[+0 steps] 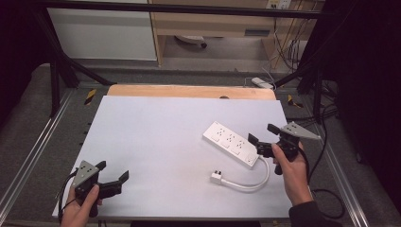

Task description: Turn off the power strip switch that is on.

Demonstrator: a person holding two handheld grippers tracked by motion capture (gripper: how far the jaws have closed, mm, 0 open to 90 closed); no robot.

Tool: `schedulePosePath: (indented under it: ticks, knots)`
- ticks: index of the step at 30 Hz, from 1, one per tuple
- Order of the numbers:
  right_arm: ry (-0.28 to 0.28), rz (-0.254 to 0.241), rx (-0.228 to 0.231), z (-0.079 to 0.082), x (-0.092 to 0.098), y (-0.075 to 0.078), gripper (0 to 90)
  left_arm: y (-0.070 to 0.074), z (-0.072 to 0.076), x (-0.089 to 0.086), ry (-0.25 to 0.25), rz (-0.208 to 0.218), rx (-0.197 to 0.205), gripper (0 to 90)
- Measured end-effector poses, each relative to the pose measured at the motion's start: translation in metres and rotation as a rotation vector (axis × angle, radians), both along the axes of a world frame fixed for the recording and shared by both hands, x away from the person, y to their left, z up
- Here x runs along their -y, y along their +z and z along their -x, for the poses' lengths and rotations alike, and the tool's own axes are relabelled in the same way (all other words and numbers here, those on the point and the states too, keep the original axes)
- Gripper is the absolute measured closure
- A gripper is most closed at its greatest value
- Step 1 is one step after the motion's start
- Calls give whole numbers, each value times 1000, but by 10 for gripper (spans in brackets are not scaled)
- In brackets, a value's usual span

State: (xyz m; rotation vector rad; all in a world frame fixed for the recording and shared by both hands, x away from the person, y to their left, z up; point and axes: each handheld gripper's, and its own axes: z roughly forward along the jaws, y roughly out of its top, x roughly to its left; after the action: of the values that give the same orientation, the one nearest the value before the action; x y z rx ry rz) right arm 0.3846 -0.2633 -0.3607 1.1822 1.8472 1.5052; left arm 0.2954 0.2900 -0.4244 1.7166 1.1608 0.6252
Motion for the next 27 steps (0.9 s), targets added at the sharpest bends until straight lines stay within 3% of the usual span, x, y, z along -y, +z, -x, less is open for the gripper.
schedulePosePath:
  ticks: [6,14,21,27]
  knots:
    - [-61,-3,54,17,25,-9,94,-1,0,1,0,-4,-2,51]
    - [-95,4,90,37,41,-24,81,-2,-1,1,-2,-8,-6,51]
    - [-107,38,75,48,51,-42,46,-1,0,2,-9,-12,1,51]
    - [-104,84,-22,57,56,-67,42,-1,0,3,-11,-21,1,51]
